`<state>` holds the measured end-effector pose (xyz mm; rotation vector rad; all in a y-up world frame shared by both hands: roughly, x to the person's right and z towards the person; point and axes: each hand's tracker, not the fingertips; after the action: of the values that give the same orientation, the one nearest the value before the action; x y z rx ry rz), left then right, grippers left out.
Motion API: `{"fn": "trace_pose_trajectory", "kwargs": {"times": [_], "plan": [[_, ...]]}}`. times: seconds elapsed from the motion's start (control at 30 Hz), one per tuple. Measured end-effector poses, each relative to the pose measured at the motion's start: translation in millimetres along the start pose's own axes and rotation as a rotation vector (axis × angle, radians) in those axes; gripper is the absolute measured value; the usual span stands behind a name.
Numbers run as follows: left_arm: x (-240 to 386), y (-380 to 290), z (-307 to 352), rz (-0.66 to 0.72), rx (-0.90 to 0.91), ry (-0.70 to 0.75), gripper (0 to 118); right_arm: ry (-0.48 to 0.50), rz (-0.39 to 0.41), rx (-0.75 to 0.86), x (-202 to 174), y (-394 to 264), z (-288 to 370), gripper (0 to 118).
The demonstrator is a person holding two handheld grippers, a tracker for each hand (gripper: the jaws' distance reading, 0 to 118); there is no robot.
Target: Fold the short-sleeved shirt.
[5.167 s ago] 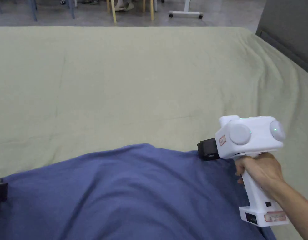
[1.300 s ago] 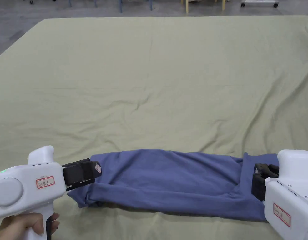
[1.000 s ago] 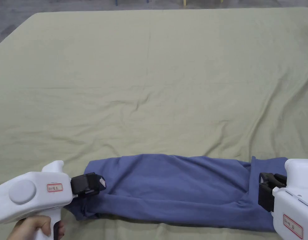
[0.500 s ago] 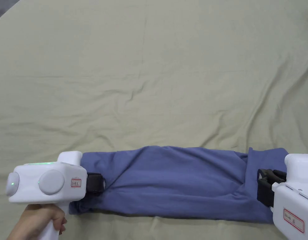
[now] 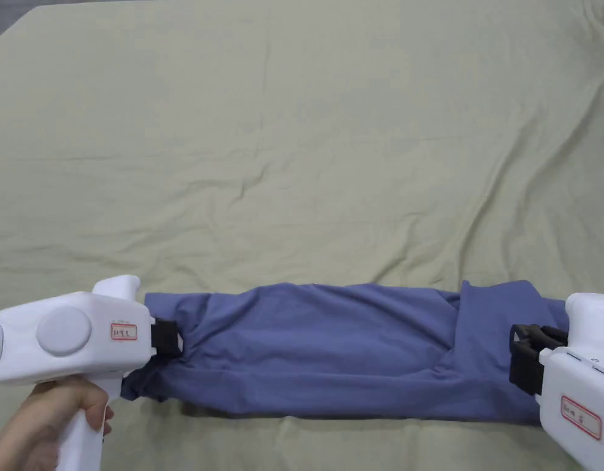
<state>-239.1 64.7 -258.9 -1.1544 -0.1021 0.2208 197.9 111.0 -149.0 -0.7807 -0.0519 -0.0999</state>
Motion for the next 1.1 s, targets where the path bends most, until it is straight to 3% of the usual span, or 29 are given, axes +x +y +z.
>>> {"fn": "trace_pose_trajectory", "kwargs": {"times": [0.3,0.6,0.67,0.8,0.83,0.93,0.97,1.1], "plan": [[100,18,33,-0.184,0.087,-0.114,7,-0.023,-0.054,-0.007,21,-7,5,3],[223,-15,-26,-0.336,-0.047,-0.312,7,-0.093,-0.046,-0.004,41,-8,8,3],[243,-24,-44,-0.35,-0.066,-0.3,7,-0.133,-0.029,-0.008,43,-7,7,3],[260,-34,-83,-0.322,-0.102,-0.238,7,-0.112,-0.058,-0.016,50,-6,5,3],[257,-33,-87,-0.274,-0.115,-0.264,15,-0.109,-0.064,-0.016,51,-7,5,3],[244,-27,-88,-0.068,-0.135,-0.462,104,-0.097,-0.074,-0.016,51,-8,5,3],[240,-25,-84,-0.026,-0.127,-0.503,115,-0.089,-0.077,-0.017,51,-9,5,3],[223,-12,-54,-0.026,-0.071,-0.492,115,-0.083,-0.075,-0.018,50,-10,6,3]]}}
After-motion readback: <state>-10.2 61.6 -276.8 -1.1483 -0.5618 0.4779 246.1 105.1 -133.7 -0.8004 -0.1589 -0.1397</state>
